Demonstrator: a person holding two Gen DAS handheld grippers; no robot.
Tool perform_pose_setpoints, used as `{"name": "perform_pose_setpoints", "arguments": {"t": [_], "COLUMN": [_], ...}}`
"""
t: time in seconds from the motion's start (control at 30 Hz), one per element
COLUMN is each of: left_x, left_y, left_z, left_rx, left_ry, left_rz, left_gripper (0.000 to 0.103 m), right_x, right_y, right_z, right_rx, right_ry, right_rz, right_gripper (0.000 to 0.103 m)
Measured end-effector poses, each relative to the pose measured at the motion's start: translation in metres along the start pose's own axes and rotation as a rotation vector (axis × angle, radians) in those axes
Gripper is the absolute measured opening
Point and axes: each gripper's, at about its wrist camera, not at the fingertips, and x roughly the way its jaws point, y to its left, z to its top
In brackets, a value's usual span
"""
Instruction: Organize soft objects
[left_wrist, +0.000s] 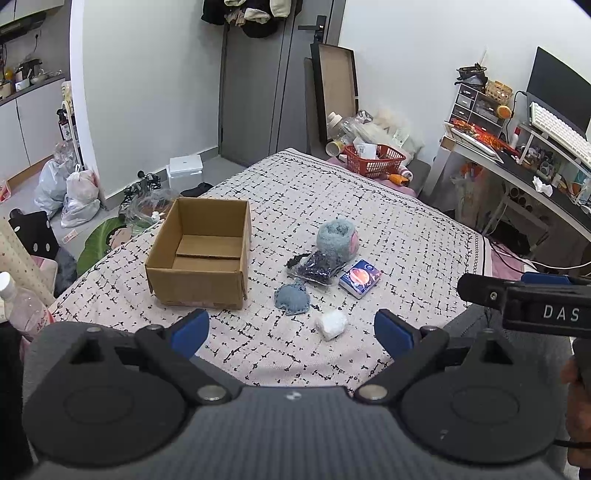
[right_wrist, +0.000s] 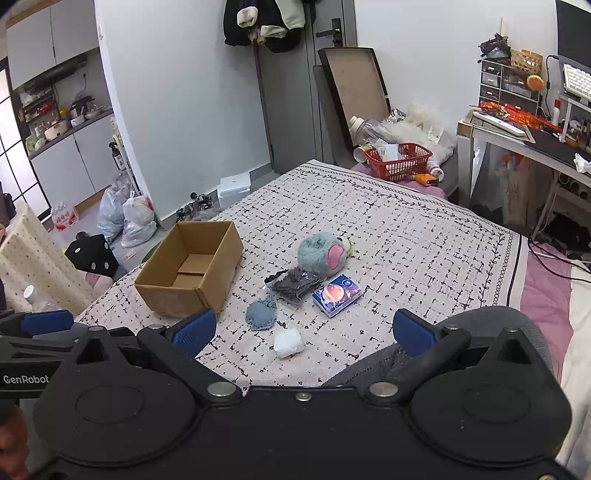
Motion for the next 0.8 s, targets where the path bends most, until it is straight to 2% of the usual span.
{"name": "perform_pose_setpoints", "arguments": {"t": [0.8], "left_x": [-0.0024], "left_y": [-0.0007], "left_z": [-0.0027], "left_rx": [0.008], "left_ry": [-0.006], "left_rz": [0.016], "left_gripper": [0.095], "right_x": [0.0004], "right_y": [-0.0004], "right_z": [-0.0079], "right_rx": [-0.003], "right_ry": [0.003], "right_rz": [0.001], "right_gripper": [0.103]}}
